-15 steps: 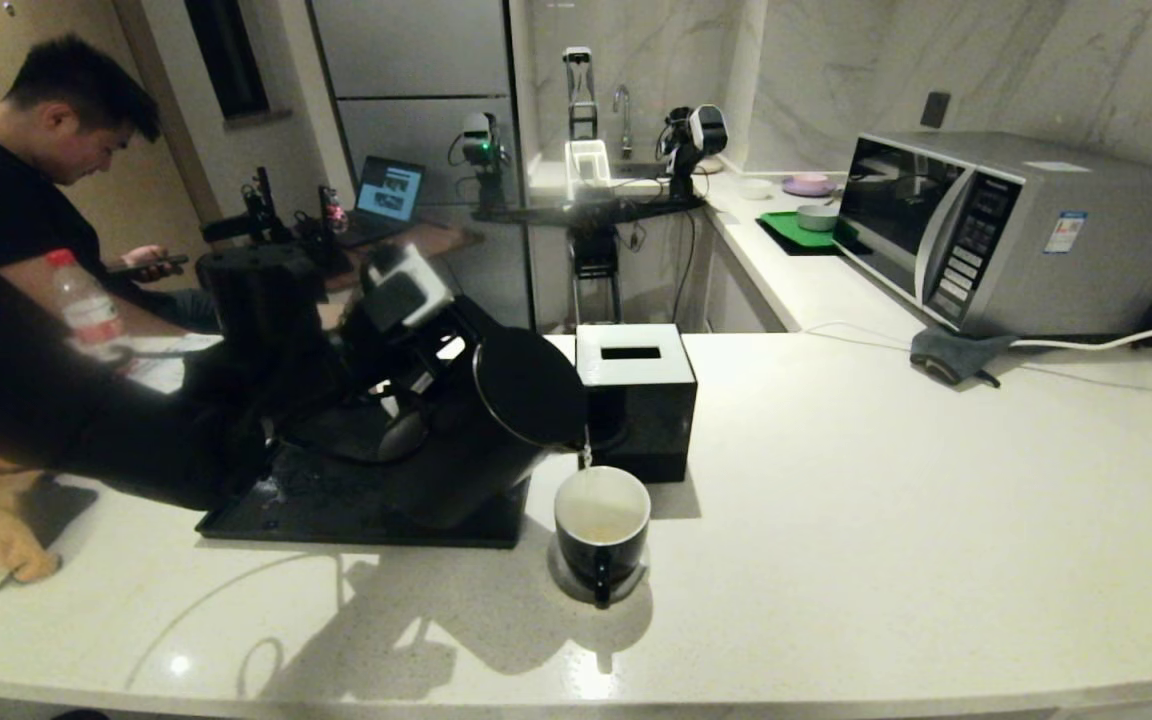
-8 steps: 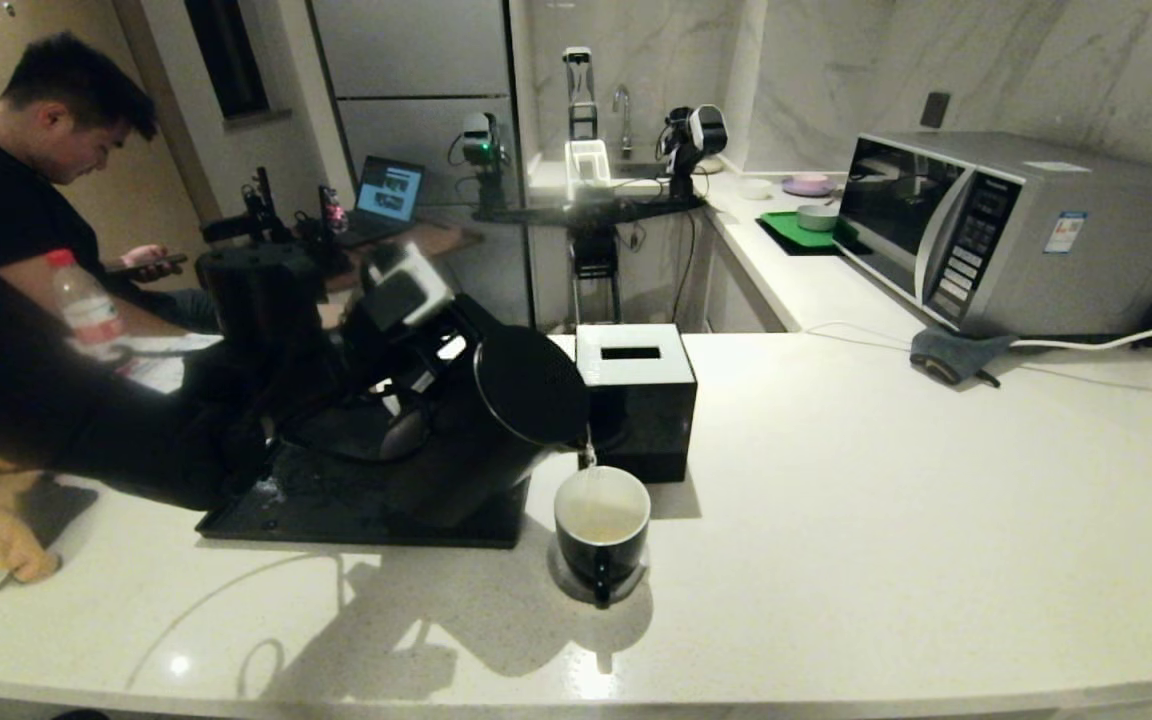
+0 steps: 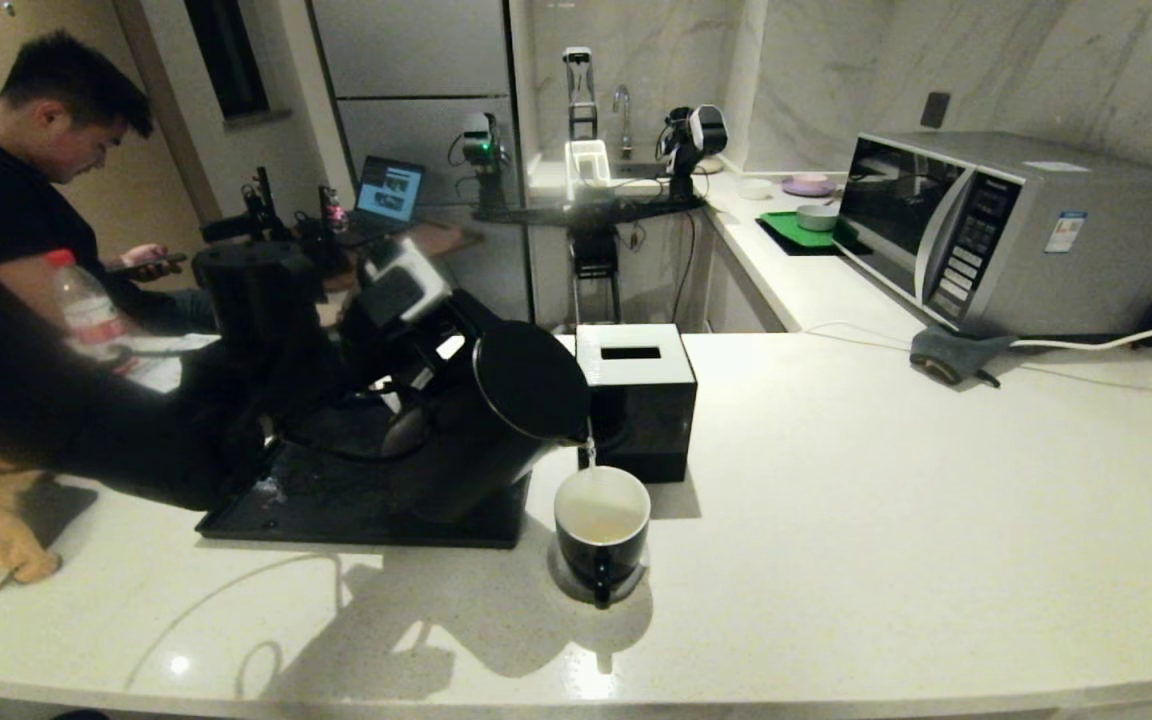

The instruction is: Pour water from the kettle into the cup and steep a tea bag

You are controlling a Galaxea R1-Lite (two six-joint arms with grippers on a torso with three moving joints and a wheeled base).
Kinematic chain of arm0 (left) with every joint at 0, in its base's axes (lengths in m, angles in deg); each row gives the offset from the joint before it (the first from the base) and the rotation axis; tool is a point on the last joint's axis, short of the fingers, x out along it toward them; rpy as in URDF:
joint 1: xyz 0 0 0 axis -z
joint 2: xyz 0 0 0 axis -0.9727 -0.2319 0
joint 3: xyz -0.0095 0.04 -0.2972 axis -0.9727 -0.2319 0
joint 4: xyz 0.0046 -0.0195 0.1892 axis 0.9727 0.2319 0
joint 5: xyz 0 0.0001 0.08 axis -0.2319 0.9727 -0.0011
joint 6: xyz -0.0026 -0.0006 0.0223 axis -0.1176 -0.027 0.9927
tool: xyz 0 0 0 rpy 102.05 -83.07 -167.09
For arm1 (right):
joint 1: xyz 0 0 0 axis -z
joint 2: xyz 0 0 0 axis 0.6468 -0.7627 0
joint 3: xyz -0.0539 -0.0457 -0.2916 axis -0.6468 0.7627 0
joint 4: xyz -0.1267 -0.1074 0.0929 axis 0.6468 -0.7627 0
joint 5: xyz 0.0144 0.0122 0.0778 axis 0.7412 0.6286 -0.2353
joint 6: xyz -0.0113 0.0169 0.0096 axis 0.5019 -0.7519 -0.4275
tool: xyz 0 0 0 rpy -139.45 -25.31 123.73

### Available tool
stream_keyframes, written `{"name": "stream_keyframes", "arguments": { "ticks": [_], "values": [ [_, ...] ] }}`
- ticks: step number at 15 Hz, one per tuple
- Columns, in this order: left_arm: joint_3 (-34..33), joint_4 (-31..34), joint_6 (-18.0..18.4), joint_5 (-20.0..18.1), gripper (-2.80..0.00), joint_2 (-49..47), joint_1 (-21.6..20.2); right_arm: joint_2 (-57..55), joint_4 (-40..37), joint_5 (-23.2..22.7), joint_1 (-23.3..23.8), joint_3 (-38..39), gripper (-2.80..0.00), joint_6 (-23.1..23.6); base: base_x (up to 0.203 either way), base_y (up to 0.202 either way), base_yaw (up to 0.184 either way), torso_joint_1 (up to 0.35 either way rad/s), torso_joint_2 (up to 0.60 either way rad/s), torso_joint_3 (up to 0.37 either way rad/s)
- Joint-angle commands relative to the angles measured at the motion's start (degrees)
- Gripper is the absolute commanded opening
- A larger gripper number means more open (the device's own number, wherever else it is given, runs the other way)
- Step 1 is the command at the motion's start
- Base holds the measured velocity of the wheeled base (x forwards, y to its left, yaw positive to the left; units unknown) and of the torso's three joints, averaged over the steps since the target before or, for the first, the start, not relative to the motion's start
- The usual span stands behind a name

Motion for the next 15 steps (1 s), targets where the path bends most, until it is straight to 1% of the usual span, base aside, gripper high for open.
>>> {"name": "stream_keyframes", "arguments": {
  "ticks": [1,4,9,13,15],
  "values": [
    [0.0,-0.5,-0.4,0.0,-2.8,0.4,-0.4,0.0,0.0,0.0,0.0,0.0,-2.8,0.0,0.0,0.0,0.0,0.0,0.0,0.0],
    [-0.2,-0.6,-1.5,0.0,-2.8,0.9,-1.0,0.0,0.0,0.0,0.0,0.0,-2.8,0.0,0.0,0.0,0.0,0.0,0.0,0.0],
    [-1.7,-2.9,-3.8,0.1,-2.8,1.2,-1.8,0.0,0.0,0.0,0.0,0.0,-2.8,0.0,0.0,0.0,0.0,0.0,0.0,0.0],
    [-4.6,-7.6,-7.5,0.5,-2.8,1.1,-2.5,0.0,0.0,0.0,0.0,0.0,-2.8,0.0,0.0,0.0,0.0,0.0,0.0,0.0],
    [-6.0,-10.0,-9.8,1.9,-2.8,1.2,-2.7,0.0,0.0,0.0,0.0,0.0,-2.8,0.0,0.0,0.0,0.0,0.0,0.0,0.0]
  ]
}}
